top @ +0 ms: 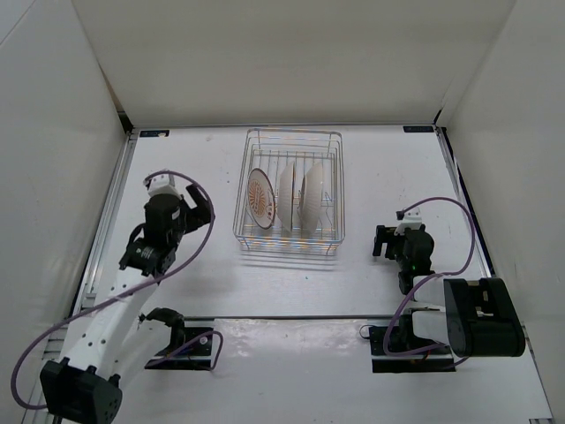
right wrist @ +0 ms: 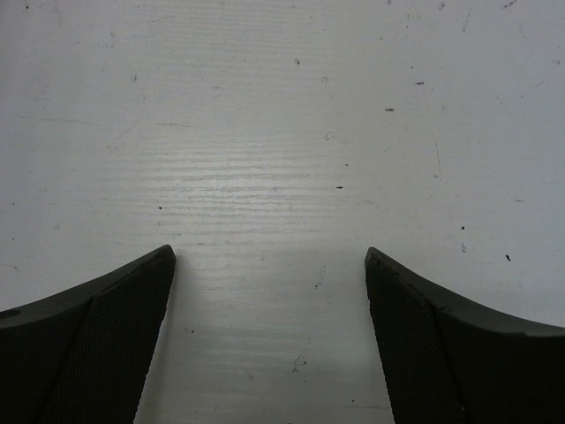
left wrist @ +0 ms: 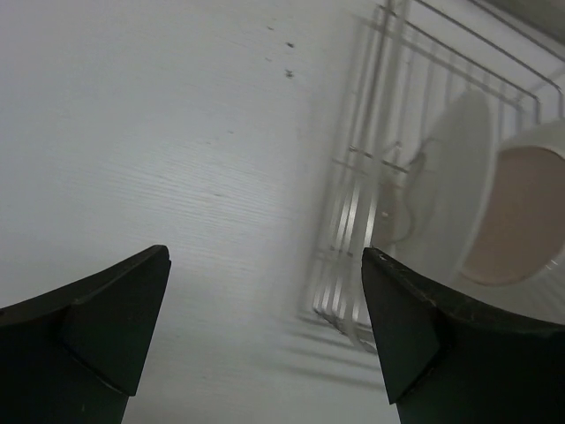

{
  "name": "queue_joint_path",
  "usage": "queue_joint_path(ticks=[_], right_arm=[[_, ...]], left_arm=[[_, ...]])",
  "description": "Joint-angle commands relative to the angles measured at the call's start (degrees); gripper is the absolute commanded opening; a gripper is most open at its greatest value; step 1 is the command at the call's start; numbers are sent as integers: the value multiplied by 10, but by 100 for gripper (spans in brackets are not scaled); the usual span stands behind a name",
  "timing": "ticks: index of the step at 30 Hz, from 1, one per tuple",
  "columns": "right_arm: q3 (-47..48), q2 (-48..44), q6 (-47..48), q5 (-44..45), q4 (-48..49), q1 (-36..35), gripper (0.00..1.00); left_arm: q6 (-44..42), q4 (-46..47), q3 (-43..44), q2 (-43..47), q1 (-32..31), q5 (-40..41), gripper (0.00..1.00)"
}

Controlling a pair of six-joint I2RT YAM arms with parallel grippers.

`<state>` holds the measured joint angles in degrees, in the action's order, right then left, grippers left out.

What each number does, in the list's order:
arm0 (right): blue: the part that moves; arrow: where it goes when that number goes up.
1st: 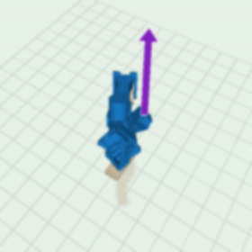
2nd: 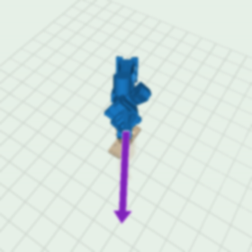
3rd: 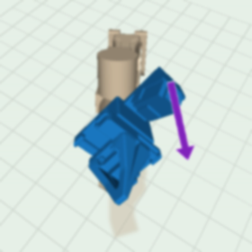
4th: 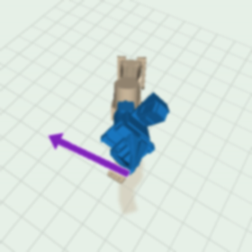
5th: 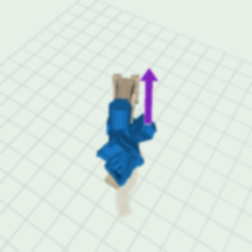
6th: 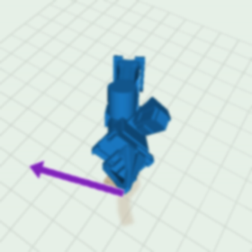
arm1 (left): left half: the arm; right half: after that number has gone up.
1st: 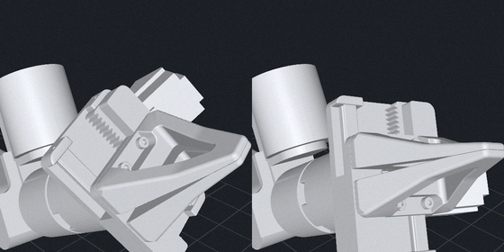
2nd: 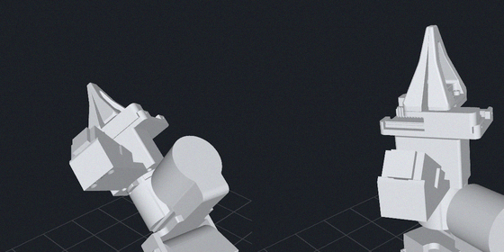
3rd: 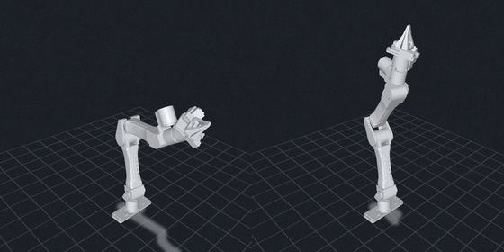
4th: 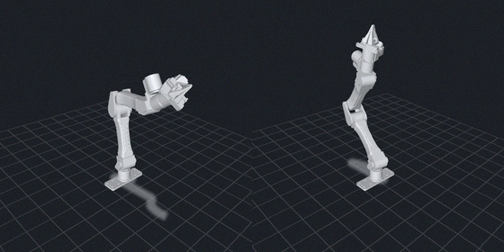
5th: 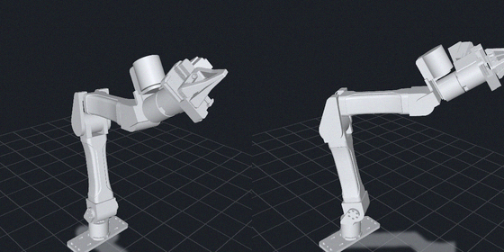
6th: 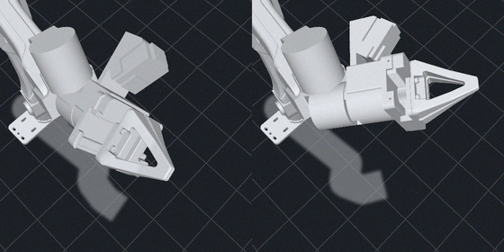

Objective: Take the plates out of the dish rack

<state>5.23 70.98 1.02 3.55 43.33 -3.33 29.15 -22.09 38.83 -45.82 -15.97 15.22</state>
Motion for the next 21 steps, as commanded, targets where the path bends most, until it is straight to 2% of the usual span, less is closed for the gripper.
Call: queue_joint_path(ticks=[1,4,5,8,10,15,16,18,21], right_arm=[[13,1,-4,10,11,1,90],[12,2,-3,11,12,2,90],[13,0,-3,10,11,1,90],[12,0,-3,11,12,0,90],[13,1,-3,10,11,2,90],[12,1,-3,9,11,1,90],[13,2,-3,9,11,2,90],[13,1,-3,10,11,2,90],[13,1,-4,11,11,0,90]], left_arm=[[-11,8,81,-78,-3,-200,100],[-76,-33,175,-168,-16,-211,100],[-119,-55,237,-205,-19,-206,100],[-124,-118,302,-288,-13,-209,100],[-116,-117,306,-310,-18,-225,100],[-168,-68,296,-347,-88,-131,100],[-185,-83,311,-356,-102,-84,100],[-192,-105,343,-393,-120,-51,100],[-202,-110,348,-424,-141,-37,100]])
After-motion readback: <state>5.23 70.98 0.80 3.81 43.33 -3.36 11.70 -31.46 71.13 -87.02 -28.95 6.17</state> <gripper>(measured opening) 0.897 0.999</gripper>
